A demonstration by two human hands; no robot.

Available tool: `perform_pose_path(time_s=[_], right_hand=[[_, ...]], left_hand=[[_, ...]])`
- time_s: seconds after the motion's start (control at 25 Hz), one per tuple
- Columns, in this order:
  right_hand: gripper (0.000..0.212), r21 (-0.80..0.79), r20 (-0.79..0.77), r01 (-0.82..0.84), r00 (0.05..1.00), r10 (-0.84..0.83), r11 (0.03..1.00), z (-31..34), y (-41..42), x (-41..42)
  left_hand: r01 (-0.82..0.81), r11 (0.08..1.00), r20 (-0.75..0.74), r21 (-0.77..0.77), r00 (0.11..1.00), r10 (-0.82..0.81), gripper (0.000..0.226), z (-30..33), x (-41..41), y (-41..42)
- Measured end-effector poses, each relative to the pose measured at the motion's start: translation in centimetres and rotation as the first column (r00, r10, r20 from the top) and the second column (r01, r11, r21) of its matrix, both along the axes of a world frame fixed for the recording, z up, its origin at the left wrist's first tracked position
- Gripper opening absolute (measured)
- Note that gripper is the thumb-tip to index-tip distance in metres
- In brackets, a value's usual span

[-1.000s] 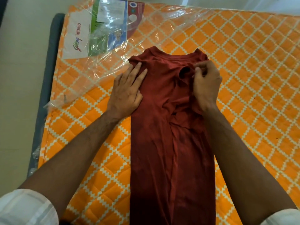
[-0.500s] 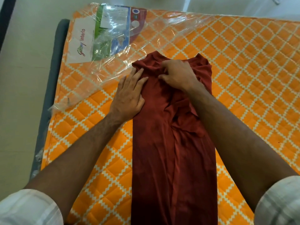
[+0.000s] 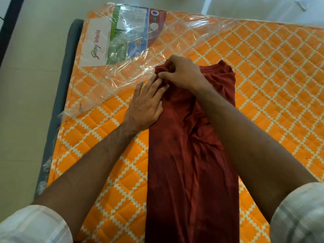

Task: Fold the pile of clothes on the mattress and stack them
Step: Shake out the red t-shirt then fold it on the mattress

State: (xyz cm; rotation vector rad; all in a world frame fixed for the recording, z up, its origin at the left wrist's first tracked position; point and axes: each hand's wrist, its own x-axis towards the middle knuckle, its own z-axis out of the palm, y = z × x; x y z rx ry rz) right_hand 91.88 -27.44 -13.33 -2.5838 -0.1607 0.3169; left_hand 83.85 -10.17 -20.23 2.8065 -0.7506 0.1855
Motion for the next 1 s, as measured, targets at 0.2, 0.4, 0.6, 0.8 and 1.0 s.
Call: perform_pose_path(time_s=[0.2,0.4,0.6,0.8,1.0], right_hand=[[0.018,0.083,0.022,0.126,0.991,-0.129,0.988,-1.8,-0.3,1.2],[0.017,0.274,0.243,0.339,0.881,-0.405,0.9,0.1,-5.7,-2.2],[0.057,0.176,0.114,0.384,0.907,-0.406,0.907,-0.9,-10.7,-9.8],[0.079,0.036,0.148,0.419,0.896,-0.419,0.907,-2.8,-8.7,-12.0],[0.045,0.322,0.017,0.552,0.809,-0.587,0.769,-2.1,-7.9,-11.4]], left_hand=[[0.049,0.959,-0.021,-0.279,0.998,-0.057,0.05,0.0,-0.1,0.8],[0.023,0.995,-0.037,-0.102,0.999,-0.027,0.06,-0.3,0.0,0.3],[-0.021,0.962,-0.087,-0.273,0.996,-0.003,0.059,0.7,0.2,0.3],[0.008,0.95,0.039,-0.312,0.999,0.005,0.06,3.8,-0.8,-1.5],[0.226,0.959,-0.107,-0.171,0.963,-0.246,0.058,1.9,-0.2,-6.3]])
